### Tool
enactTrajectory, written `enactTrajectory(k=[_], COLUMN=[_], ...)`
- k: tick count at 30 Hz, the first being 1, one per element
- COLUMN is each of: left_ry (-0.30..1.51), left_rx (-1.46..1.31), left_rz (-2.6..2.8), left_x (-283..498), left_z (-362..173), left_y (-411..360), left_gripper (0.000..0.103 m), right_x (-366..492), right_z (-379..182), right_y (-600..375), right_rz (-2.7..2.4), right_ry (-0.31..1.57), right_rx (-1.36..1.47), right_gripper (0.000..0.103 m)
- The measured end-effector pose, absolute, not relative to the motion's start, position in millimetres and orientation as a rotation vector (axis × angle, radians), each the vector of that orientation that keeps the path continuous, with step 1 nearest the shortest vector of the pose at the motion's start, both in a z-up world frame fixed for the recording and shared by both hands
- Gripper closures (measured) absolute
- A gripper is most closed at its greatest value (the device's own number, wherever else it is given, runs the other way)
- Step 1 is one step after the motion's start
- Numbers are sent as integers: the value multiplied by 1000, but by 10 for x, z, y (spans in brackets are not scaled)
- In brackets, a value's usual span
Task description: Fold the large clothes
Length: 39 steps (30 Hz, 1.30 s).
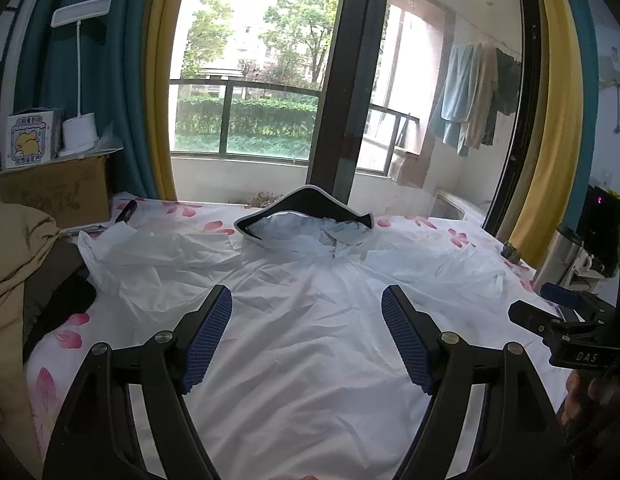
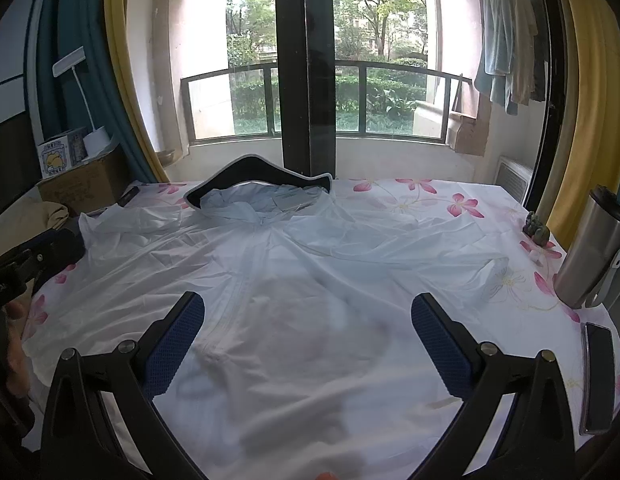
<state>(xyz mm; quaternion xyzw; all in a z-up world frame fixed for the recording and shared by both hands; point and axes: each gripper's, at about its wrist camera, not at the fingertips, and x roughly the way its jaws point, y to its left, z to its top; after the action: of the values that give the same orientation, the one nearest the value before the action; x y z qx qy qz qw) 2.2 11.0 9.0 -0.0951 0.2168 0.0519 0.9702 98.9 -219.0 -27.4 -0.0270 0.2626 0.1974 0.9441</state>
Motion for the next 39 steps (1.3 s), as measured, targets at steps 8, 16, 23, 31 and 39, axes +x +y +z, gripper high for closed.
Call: enactTrajectory(k=[8,16,23,31,39], left_ry=[445,441,449,451,456], left_rx=[-187,-183,-174,-177,-184], left_rz=[90,85,85,79,78], left_x=[28,25,48,75,122], left_z=[90,107,92,83,80], left_y=[87,60,44,36,42], left_gripper=[23,23,23,23,23], right_x=[987,987,1002,1013,1103], right_z=[-280,-295,-300,-310,-315], right_y=[-2184,-2188,-2198,-2202,-2205], right_rz=[401,402,401,401,402], right_ry=[538,539,543,546,558], right_rx=[-53,-51,-50,-50,-53], right_gripper=[1,1,1,1,1])
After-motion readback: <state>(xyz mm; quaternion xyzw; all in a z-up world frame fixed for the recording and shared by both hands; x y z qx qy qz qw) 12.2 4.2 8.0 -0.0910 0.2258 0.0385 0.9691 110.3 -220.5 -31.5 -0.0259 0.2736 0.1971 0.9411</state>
